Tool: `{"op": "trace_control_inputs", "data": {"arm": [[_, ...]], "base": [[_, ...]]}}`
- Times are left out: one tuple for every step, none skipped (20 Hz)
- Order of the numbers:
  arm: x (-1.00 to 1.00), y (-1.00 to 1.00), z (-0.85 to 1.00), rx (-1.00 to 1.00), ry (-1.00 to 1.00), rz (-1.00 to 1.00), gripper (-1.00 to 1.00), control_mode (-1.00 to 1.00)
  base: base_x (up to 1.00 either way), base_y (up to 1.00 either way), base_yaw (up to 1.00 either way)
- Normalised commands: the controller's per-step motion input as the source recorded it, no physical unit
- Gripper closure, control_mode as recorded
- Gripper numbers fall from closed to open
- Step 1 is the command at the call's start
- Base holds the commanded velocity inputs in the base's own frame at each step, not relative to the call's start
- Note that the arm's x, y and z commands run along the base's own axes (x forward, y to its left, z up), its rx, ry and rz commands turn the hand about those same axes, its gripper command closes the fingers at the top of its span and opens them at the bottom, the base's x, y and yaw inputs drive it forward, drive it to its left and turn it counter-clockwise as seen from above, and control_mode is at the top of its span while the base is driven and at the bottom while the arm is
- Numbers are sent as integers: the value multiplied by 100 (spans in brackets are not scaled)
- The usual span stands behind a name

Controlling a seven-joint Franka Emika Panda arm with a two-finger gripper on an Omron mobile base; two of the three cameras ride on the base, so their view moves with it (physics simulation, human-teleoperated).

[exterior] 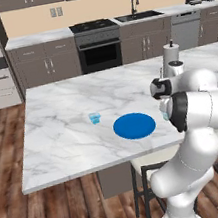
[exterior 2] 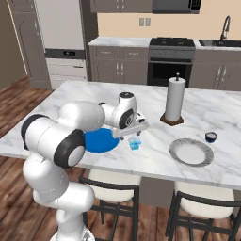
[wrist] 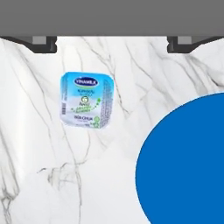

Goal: Place two yogurt containers on each plate.

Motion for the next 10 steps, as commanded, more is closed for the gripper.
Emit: {"op": "trace_control_inputs", "data": {"arm": [[22, -8, -10, 0, 0, 0, -100, -100], [20, -6, -11, 0, 0, 0, -100, -100], [20, -5, -12, 0, 0, 0, -100, -100], [21, -6, -13, 0, 0, 0, -100, -100], [21, -7, -12, 0, 0, 0, -100, -100], [20, -8, -12, 0, 0, 0, -100, -100], [24, -11, -13, 0, 0, 0, -100, -100], [24, -13, -12, 0, 0, 0, -100, -100], [24, -12, -15, 0, 0, 0, -100, -100], [22, -11, -13, 0, 0, 0, -100, -100]], "base": [[0, 0, 0], [0, 0, 0], [0, 0, 0], [0, 0, 0], [0, 0, 0], [0, 0, 0], [0, 0, 0], [0, 0, 0], [0, 0, 0], [0, 0, 0]]}}
